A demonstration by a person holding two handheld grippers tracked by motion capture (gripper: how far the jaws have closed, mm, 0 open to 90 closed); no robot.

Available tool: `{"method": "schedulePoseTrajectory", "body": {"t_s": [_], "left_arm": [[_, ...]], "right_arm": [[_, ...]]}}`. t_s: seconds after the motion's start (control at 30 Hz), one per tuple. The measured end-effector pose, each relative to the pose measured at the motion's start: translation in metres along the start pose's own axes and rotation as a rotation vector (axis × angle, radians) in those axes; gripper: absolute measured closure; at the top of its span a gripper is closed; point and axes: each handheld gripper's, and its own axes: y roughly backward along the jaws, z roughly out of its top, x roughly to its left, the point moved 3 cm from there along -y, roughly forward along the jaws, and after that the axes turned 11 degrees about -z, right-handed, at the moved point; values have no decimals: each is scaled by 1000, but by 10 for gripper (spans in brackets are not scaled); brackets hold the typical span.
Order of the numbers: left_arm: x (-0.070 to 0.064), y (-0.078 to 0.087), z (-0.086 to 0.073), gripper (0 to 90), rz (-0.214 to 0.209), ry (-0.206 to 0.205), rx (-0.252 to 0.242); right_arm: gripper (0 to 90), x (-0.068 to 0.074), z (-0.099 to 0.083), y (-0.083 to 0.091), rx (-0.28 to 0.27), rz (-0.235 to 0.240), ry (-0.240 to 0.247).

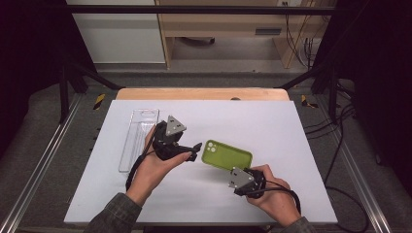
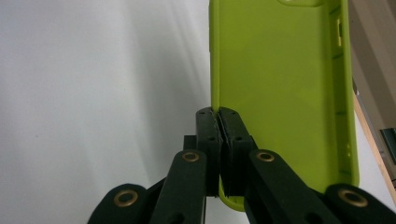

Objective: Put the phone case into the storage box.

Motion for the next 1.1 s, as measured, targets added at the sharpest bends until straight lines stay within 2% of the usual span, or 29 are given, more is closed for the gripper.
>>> {"method": "schedulePoseTrajectory", "body": {"t_s": [0.33,0.43,0.63,0.83,1.1], "left_arm": [[-7,-12,3,75,-23,2,7],[-11,-17,3,90,-40,10,31],[-14,-24,2,95,-44,15,49],[-16,-27,4,177,-36,20,32],[-17,-35,3,261,-56,34,59]], "right_arm": [[878,0,-1,0,-4,1,-2],[878,0,0,0,-7,-1,1],[878,0,0,0,-3,1,7],[878,0,0,0,-4,-5,7],[878,-1,1,1,-10,-12,9]]}}
